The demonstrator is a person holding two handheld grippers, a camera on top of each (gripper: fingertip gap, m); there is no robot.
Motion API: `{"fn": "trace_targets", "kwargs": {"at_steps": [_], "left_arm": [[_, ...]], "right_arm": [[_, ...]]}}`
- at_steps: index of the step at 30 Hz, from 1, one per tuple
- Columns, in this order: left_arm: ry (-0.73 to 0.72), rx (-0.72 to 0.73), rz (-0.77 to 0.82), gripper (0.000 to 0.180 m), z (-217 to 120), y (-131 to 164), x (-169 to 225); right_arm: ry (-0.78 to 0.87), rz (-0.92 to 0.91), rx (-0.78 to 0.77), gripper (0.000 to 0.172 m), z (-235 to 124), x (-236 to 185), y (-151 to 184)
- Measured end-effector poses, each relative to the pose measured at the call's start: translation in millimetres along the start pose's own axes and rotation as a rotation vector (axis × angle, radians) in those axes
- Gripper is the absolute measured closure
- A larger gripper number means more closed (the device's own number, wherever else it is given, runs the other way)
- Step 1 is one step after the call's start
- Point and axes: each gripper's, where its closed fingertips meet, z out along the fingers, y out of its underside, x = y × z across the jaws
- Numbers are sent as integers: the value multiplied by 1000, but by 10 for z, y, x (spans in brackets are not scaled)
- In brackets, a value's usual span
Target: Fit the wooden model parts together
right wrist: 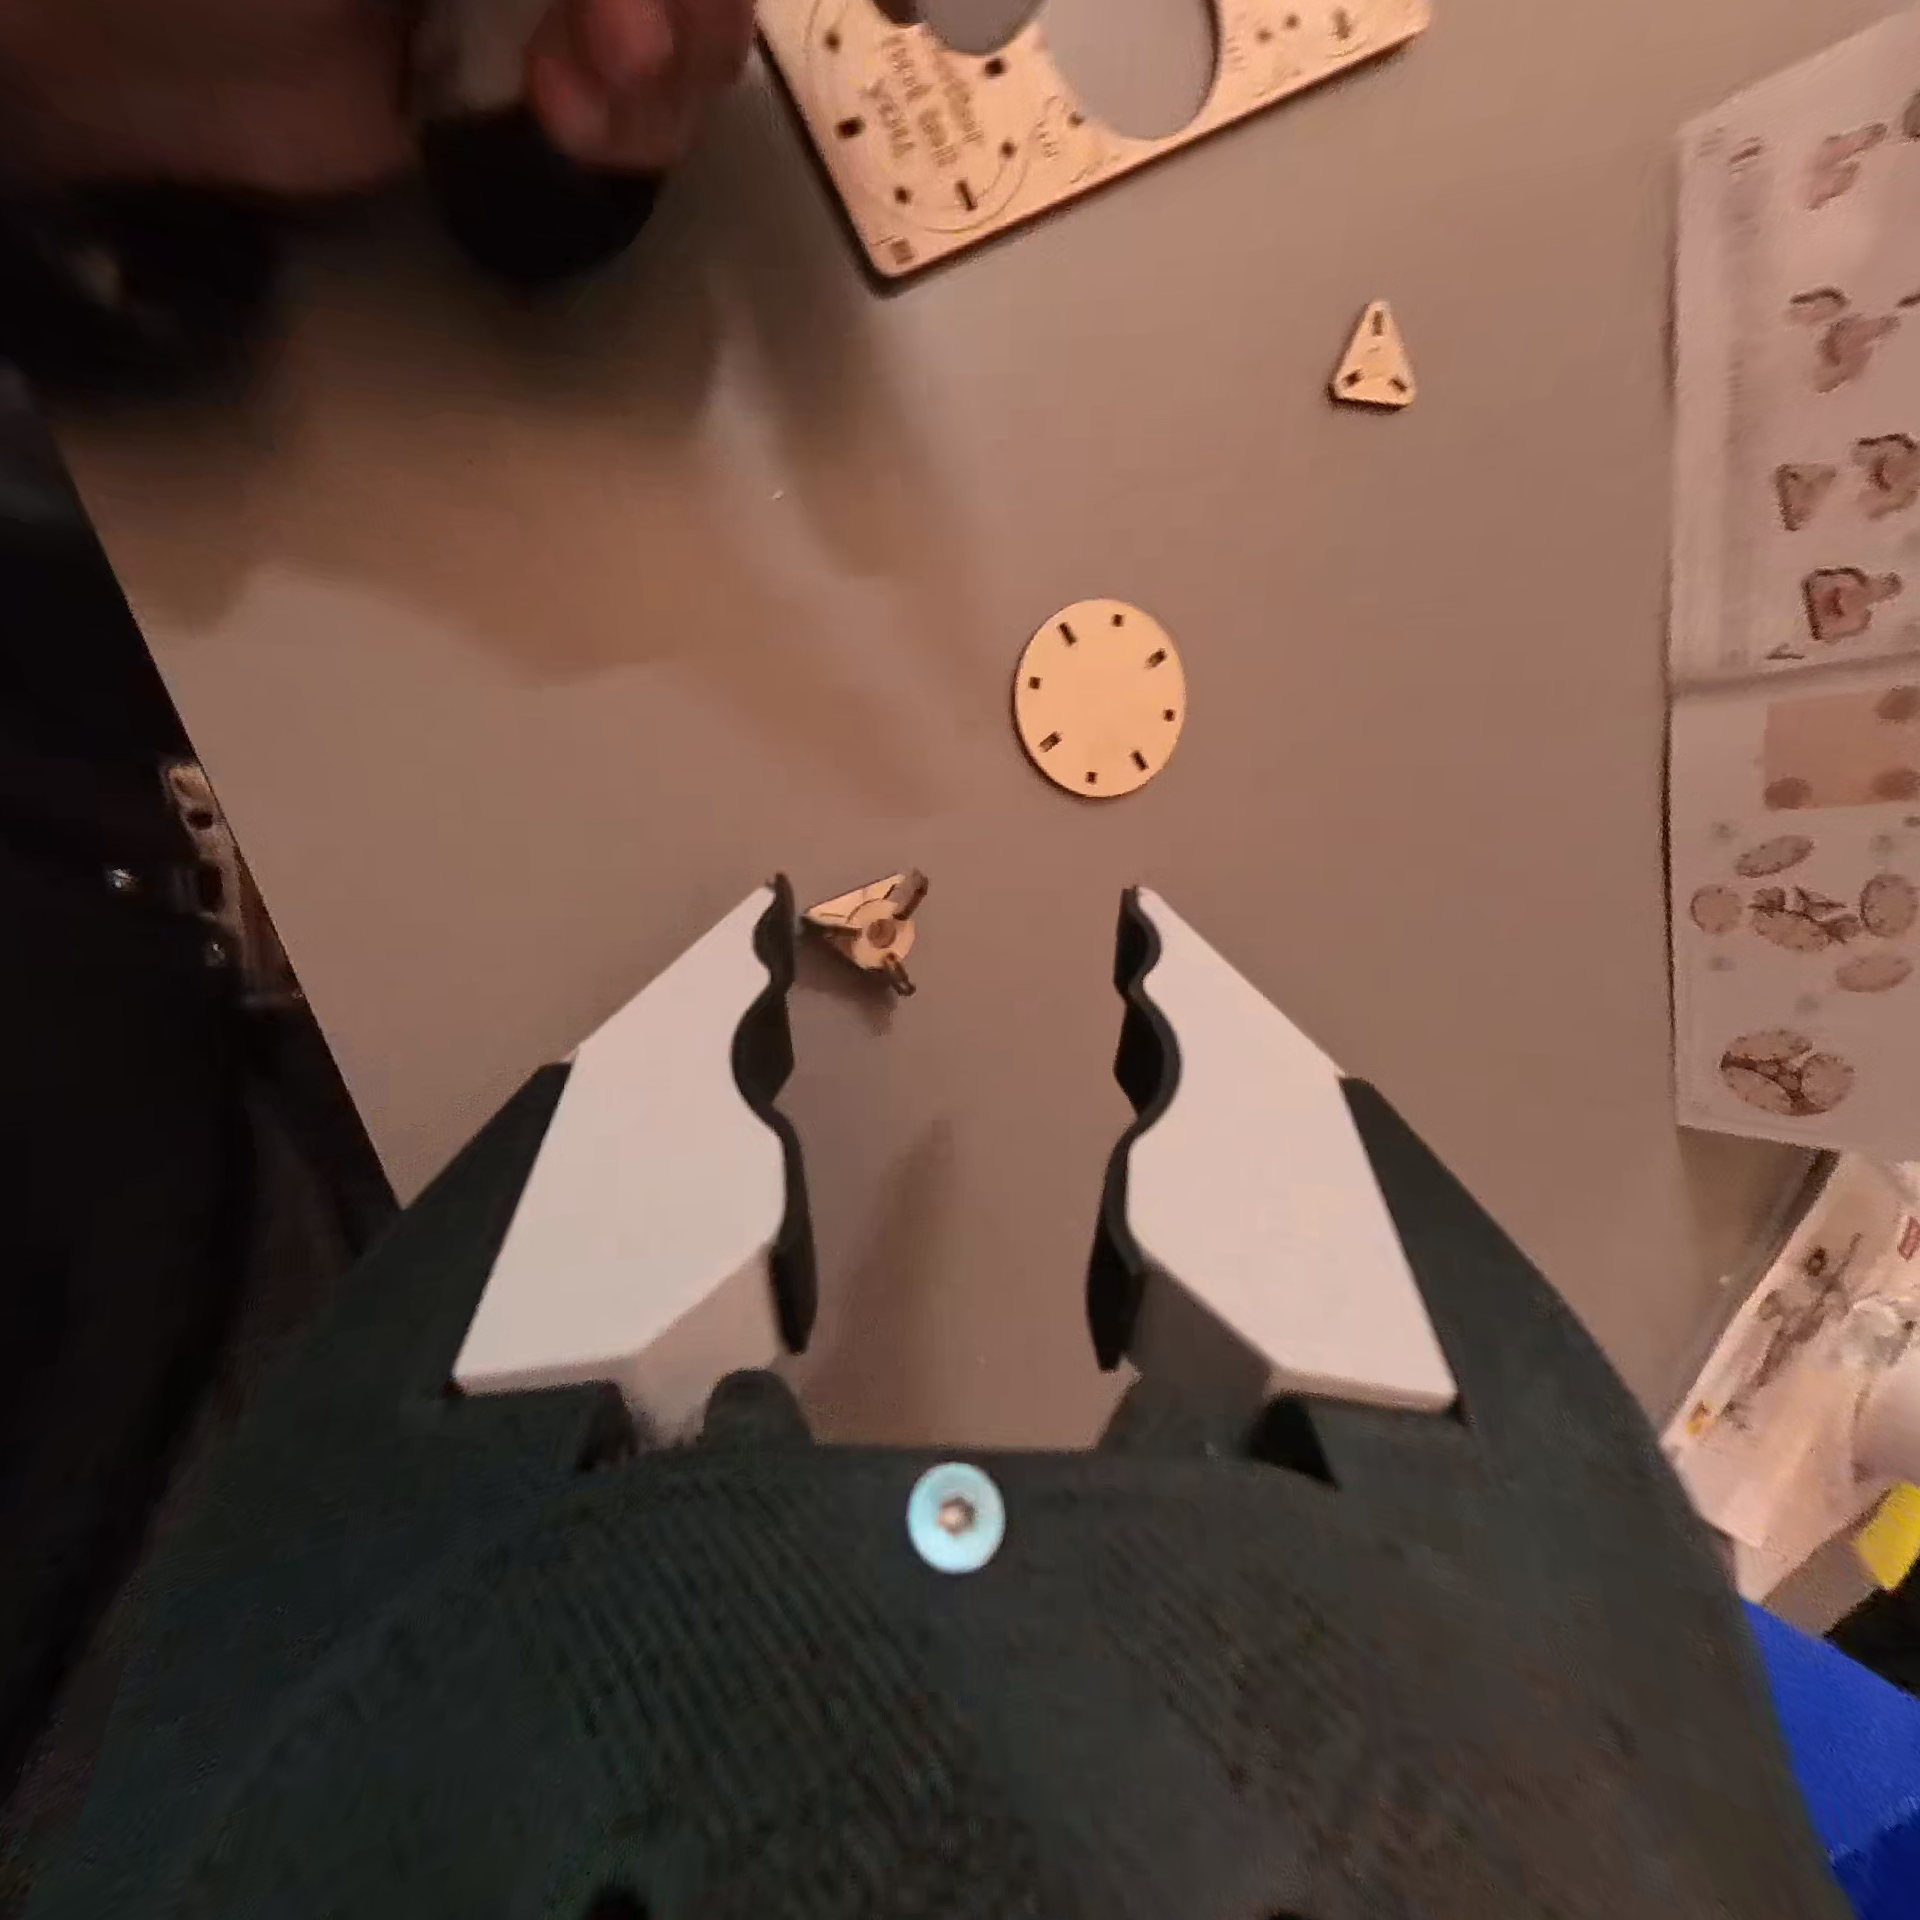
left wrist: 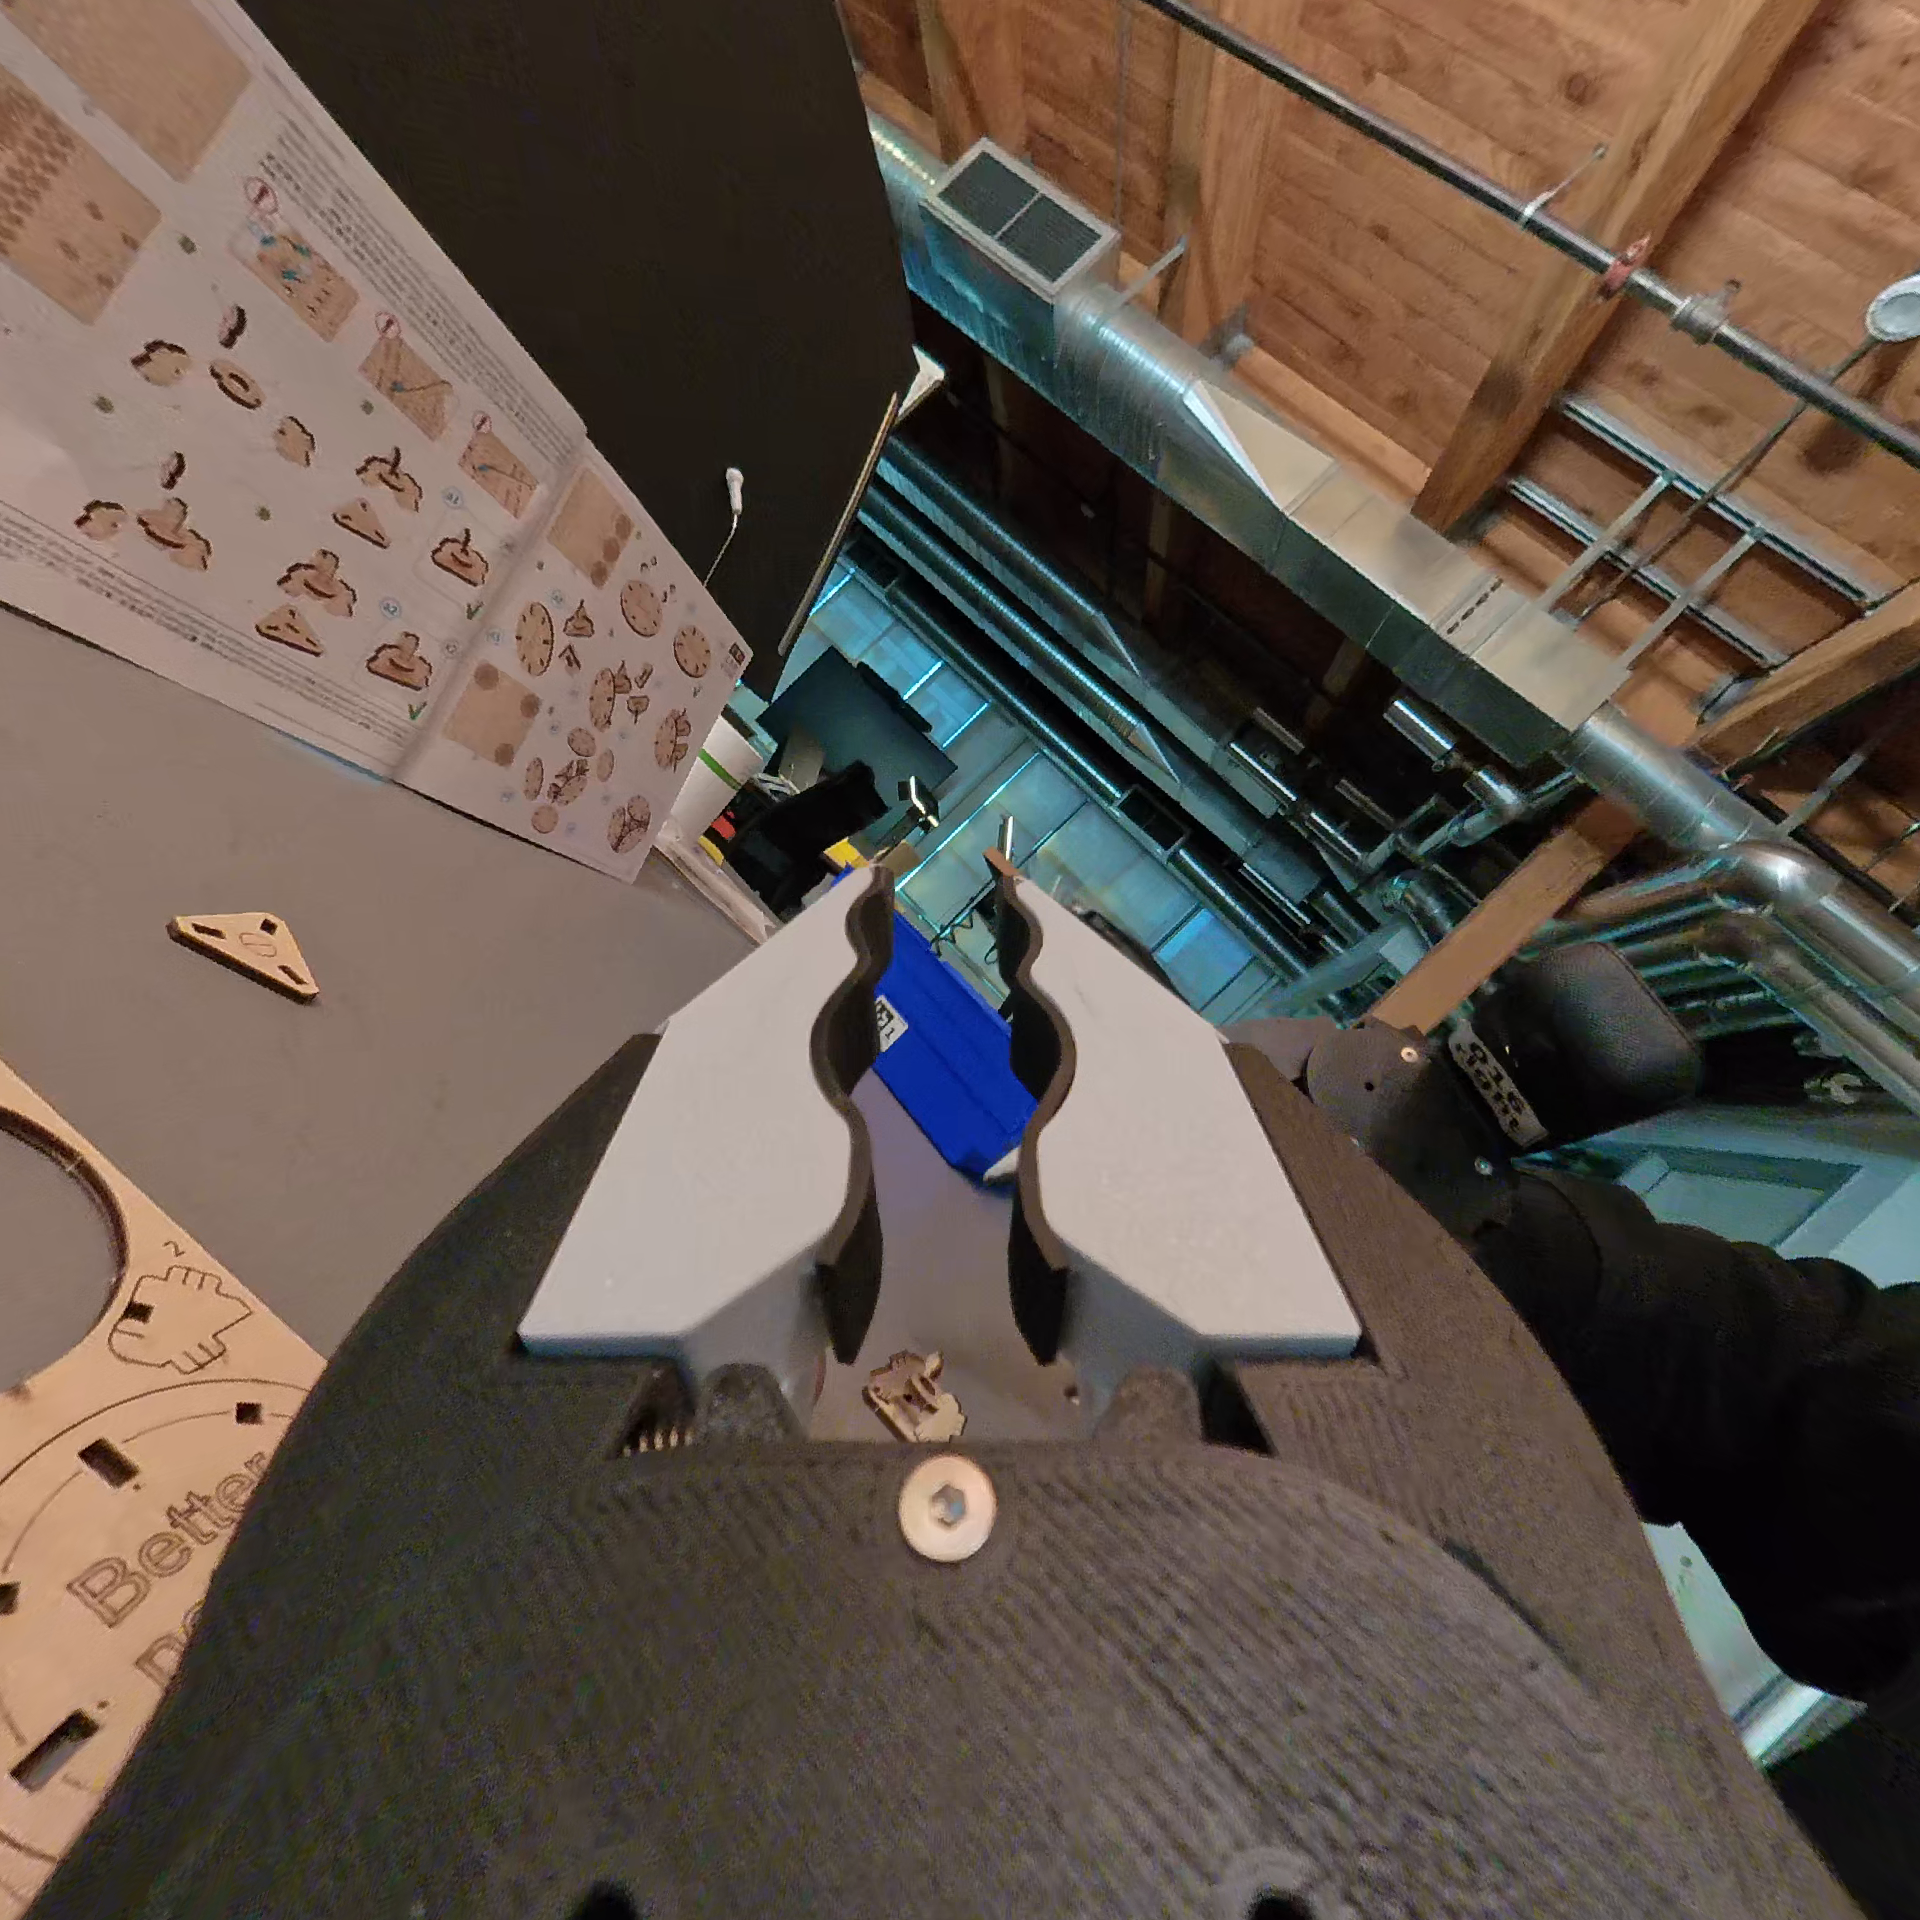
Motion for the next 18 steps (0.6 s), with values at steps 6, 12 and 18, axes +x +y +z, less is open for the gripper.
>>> {"fn": "trace_targets", "kwargs": {"at_steps": [6, 12, 18], "left_arm": [[25, -111, 28, 149, 108, 179, 45], [46, -293, 140, 140, 257, 516, 153], [92, -286, 214, 140, 245, 484, 292]], "right_arm": [[-46, 65, 59, 113, 25, -103, 82], [-27, 190, 125, 115, -51, -165, 312], [67, 346, 287, 138, -74, -198, 384]]}}
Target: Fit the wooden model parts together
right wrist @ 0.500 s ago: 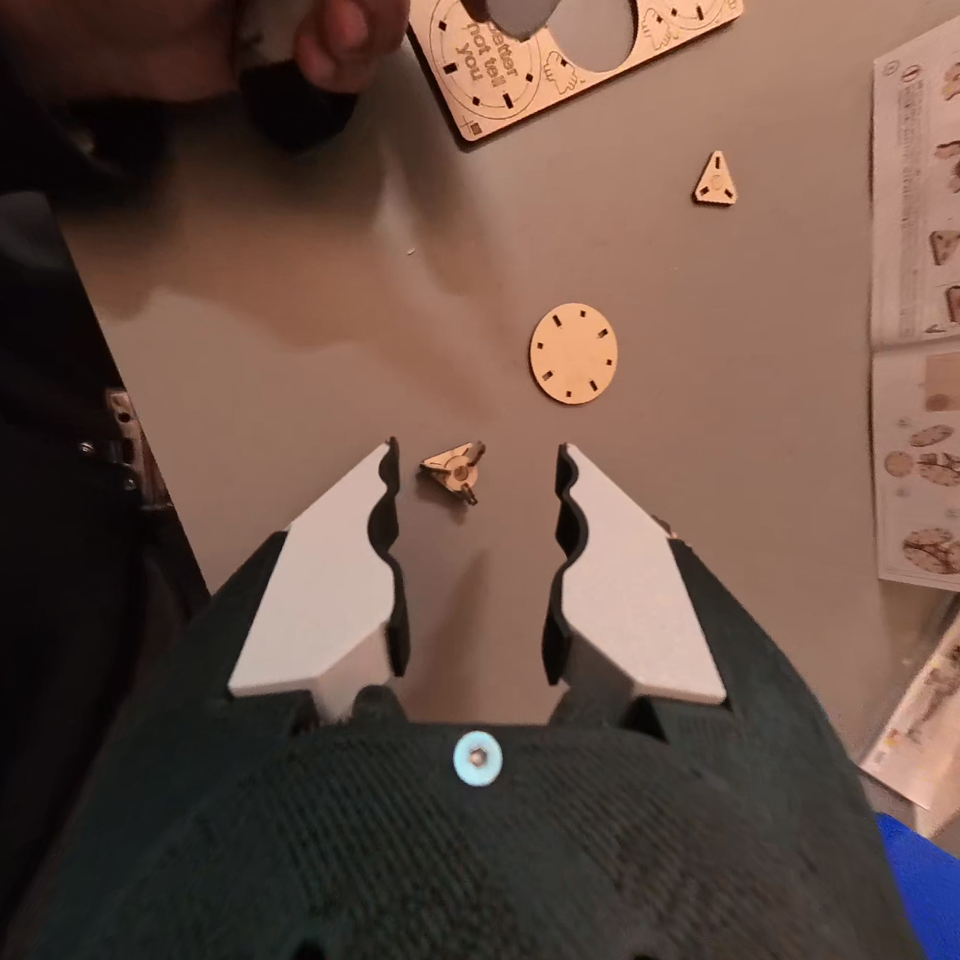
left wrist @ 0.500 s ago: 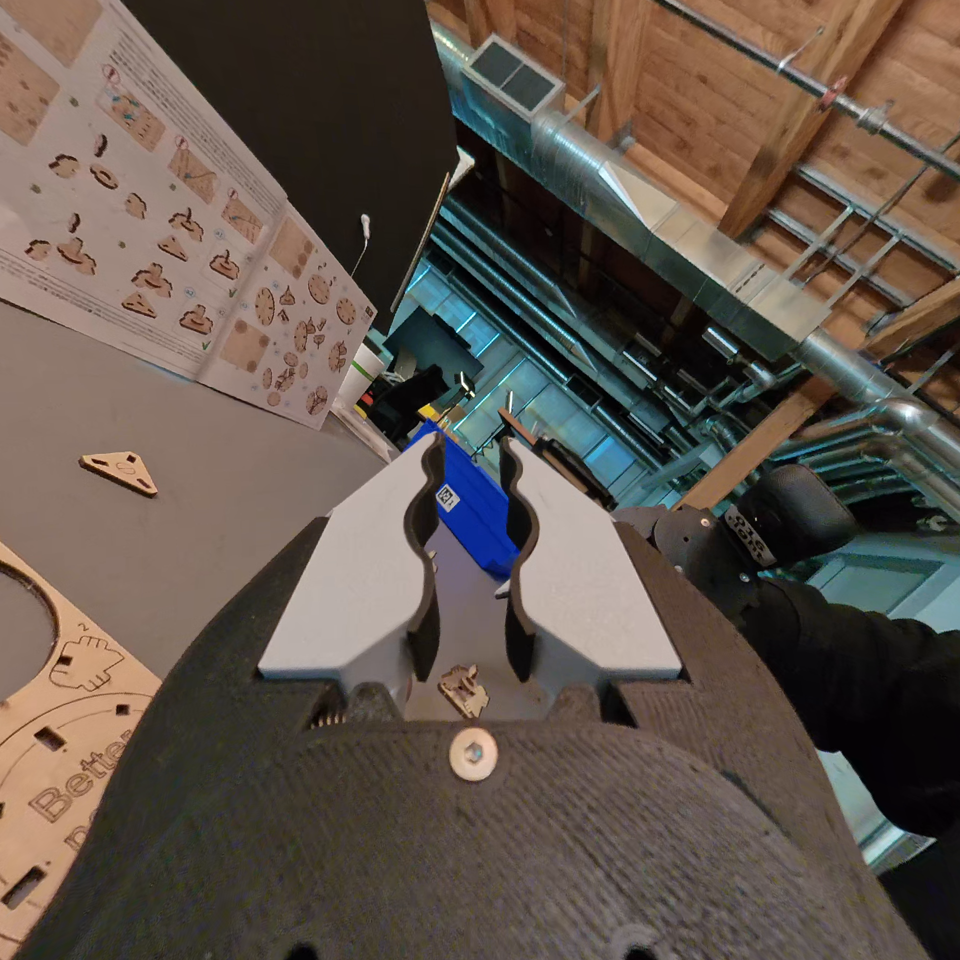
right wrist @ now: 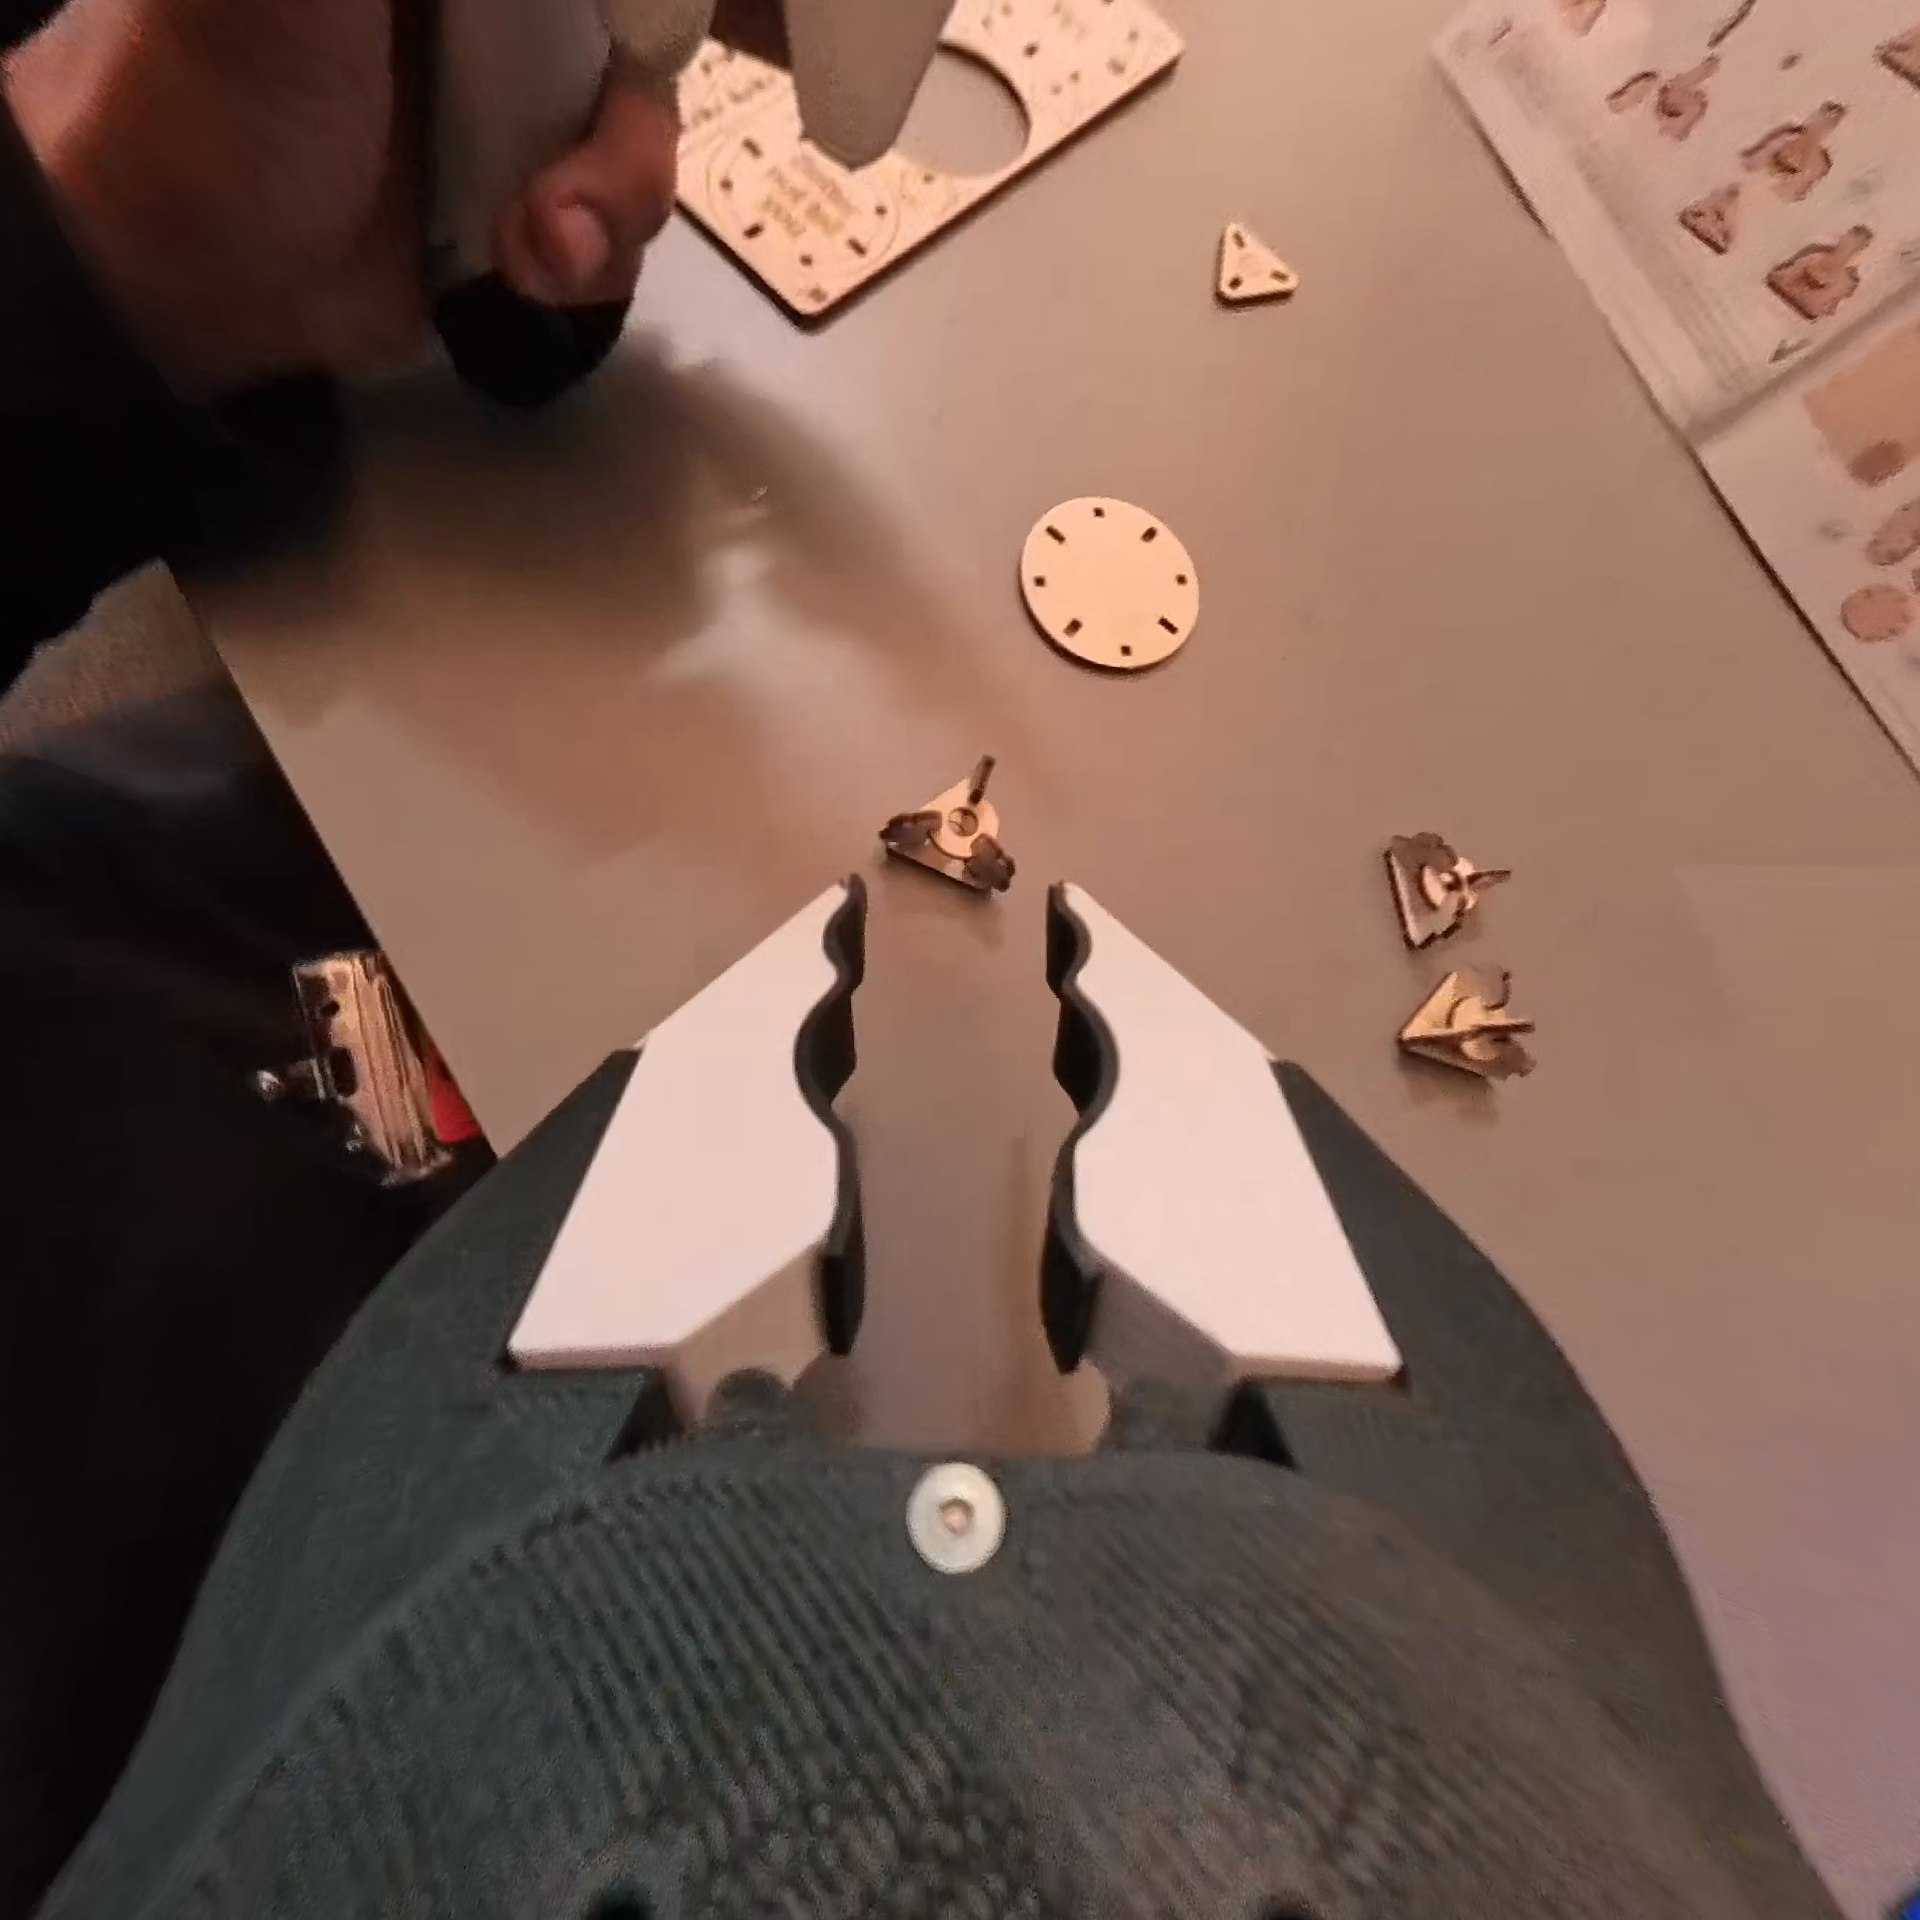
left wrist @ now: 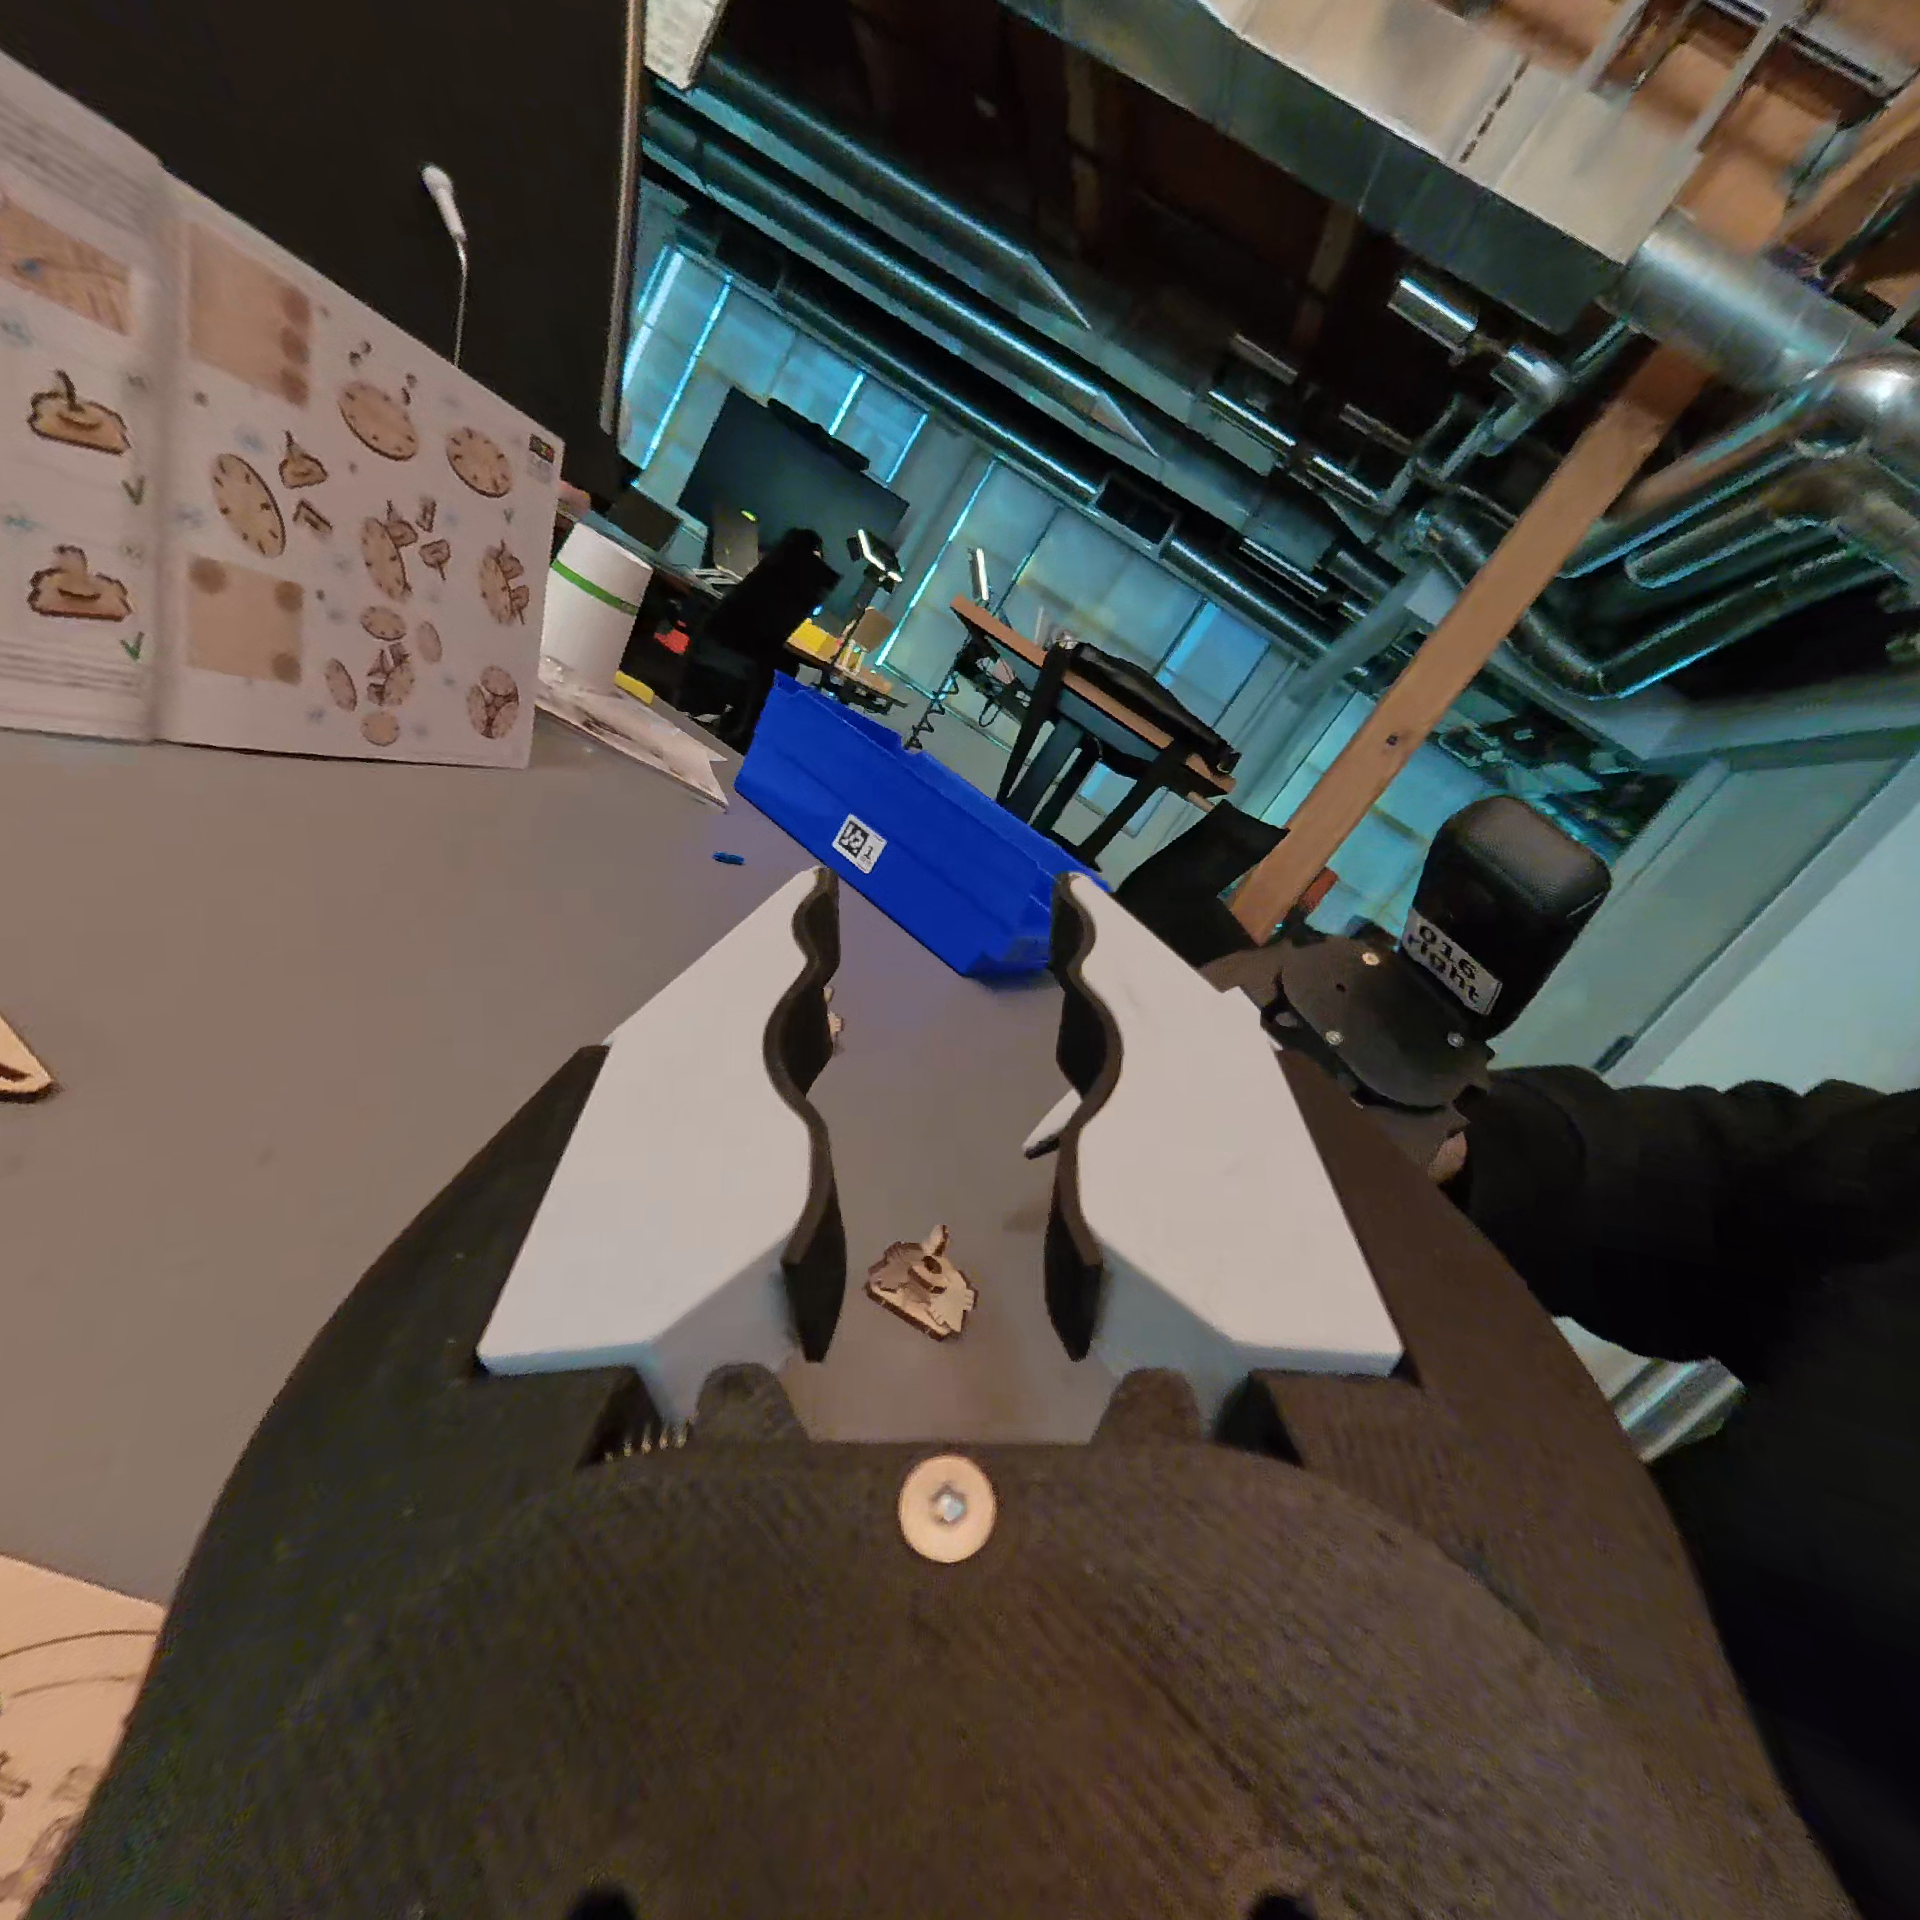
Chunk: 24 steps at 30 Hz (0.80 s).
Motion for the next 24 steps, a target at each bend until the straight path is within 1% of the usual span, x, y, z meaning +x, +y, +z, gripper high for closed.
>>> {"fn": "trace_targets", "kwargs": {"at_steps": [1, 2, 3, 4, 5, 8, 10, 11, 13, 15, 17, 18, 19, 20, 22, 23, 24], "left_arm": [[-21, -7, 16, 147, -5, 6, -20], [-44, -33, 33, 161, -12, 40, -43], [-46, -67, 56, 180, -13, 82, -34], [-87, -81, 73, 180, -9, 98, -78], [-139, -92, 97, 180, -7, 110, -138], [-202, -103, 191, 180, 12, 99, -161], [-290, -102, 287, 180, -11, 64, -237], [-358, -101, 358, 180, -41, 28, -292], [-491, -66, 556, 165, -102, -110, -331], [-630, -21, 764, 142, -160, -247, -318], [-716, -17, 923, 135, -164, -294, -243], [-732, -26, 964, 130, -138, -294, -195], [-745, -36, 971, 121, -110, -297, -159], [-757, -44, 942, 106, -86, -304, -138], [-781, -56, 809, 69, -63, -325, -104], [-783, -50, 749, 49, -54, -347, -44], [-787, -37, 730, 35, -59, -386, 52]], "right_arm": [[4, 29, 16, 139, 1, 0, 36], [12, 57, 28, 141, 2, 15, 79], [31, 85, 49, 152, -7, 52, 112], [49, 114, 81, 164, -31, 91, 129], [61, 144, 118, 172, -67, 125, 136], [51, 232, 196, 172, -197, 199, 160], [28, 282, 233, 172, -282, 233, 184], [19, 303, 257, 172, -327, 247, 192], [6, 343, 308, 172, -420, 261, 205], [-1, 380, 365, 172, -527, 242, 208], [-11, 389, 411, 172, -654, 174, 209], [-2, 377, 422, 172, -725, 139, 226], [22, 354, 426, 172, -804, 113, 257], [66, 321, 432, 172, -892, 106, 291], [194, 225, 476, 172, -1077, 166, 254], [233, 162, 477, 172, -1149, 166, 209], [262, 104, 459, 172, -1214, 155, 172]]}}
